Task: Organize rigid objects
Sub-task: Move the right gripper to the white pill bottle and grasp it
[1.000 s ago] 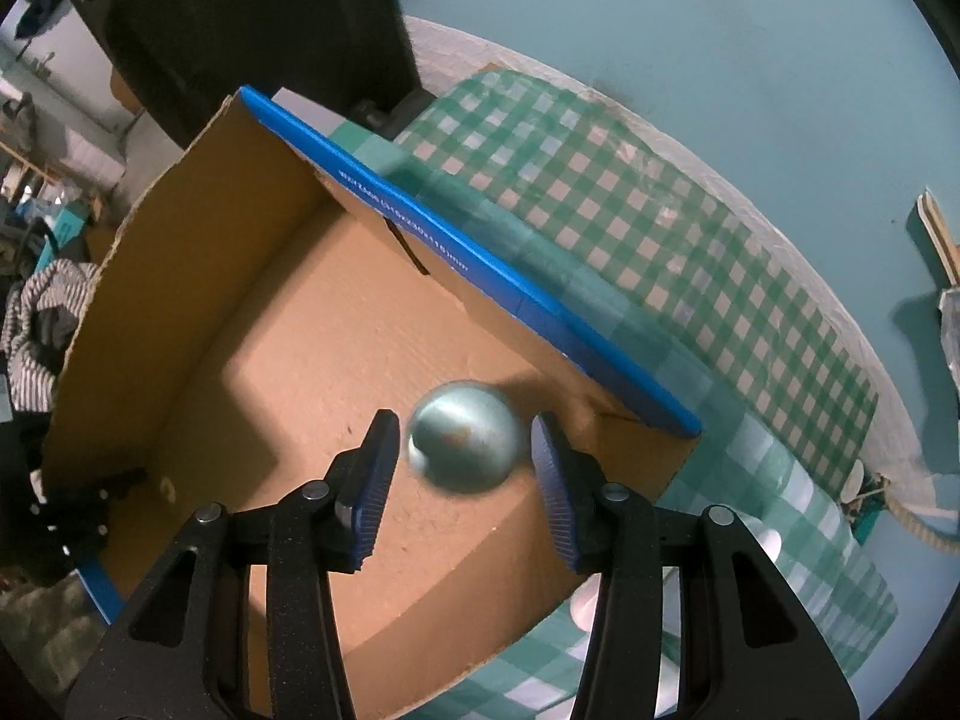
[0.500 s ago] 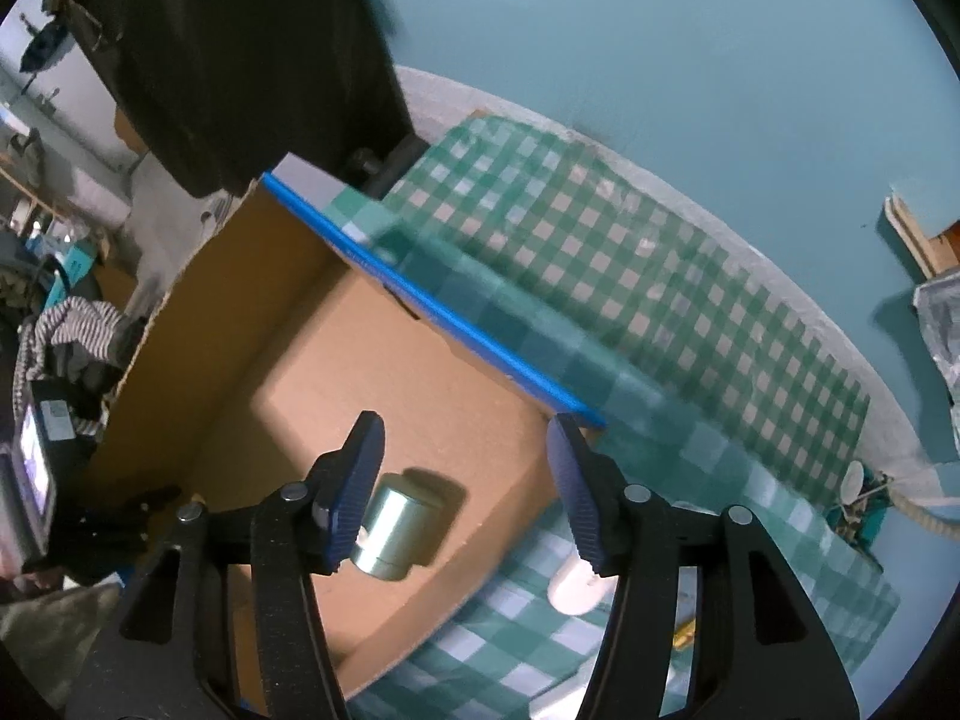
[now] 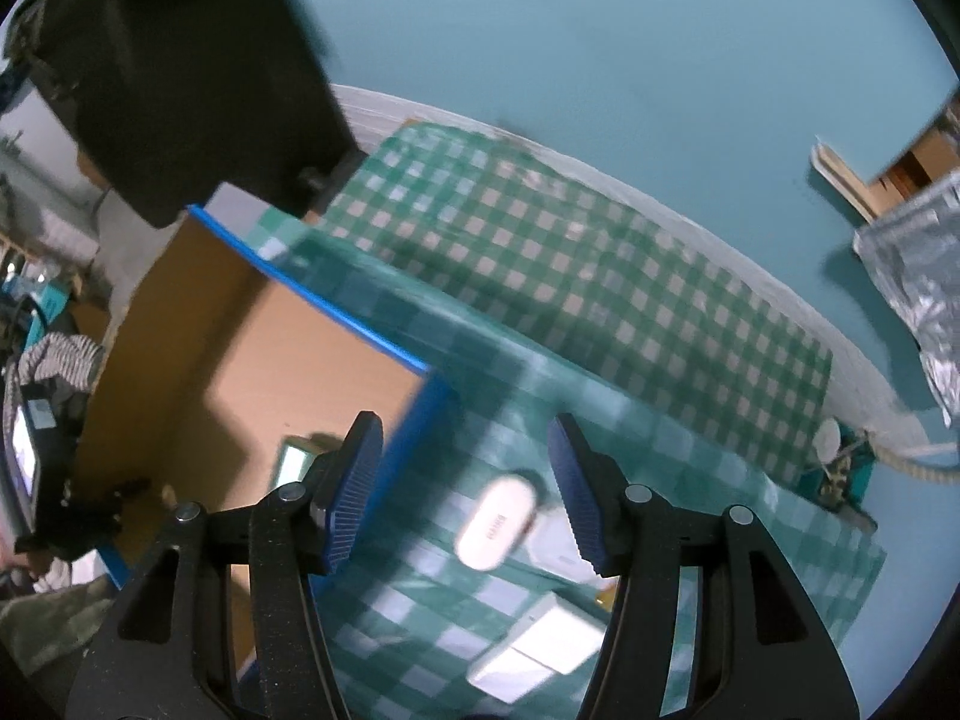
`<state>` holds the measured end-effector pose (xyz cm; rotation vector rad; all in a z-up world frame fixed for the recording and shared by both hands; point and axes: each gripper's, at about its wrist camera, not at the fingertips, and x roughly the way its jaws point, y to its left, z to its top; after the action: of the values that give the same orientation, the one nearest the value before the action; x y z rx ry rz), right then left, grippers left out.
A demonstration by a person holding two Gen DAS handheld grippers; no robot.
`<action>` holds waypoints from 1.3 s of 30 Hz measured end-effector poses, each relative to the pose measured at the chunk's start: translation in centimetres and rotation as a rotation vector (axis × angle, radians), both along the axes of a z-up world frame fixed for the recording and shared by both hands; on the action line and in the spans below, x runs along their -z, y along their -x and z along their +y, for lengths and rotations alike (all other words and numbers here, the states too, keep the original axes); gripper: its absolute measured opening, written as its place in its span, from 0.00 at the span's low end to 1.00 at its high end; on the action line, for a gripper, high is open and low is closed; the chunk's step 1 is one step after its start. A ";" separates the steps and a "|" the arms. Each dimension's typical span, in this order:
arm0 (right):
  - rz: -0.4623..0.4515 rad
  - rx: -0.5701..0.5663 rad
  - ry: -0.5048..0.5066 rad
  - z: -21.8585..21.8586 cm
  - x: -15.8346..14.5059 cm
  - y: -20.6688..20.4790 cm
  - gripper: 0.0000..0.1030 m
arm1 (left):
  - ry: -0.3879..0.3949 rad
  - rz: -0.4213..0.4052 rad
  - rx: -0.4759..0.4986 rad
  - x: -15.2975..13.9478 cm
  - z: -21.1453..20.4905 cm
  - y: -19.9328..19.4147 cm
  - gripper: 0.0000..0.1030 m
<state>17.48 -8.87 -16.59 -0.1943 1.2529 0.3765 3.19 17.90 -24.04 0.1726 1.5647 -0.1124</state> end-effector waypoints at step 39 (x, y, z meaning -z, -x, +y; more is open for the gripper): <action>0.113 0.130 0.035 -6.7 11.0 -1.2 0.31 | -0.006 0.009 0.005 0.2 -0.1 -0.1 0.21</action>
<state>18.65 -15.52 -27.61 -0.1225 1.3765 0.2562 3.29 17.81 -24.27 0.1807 1.5737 -0.1129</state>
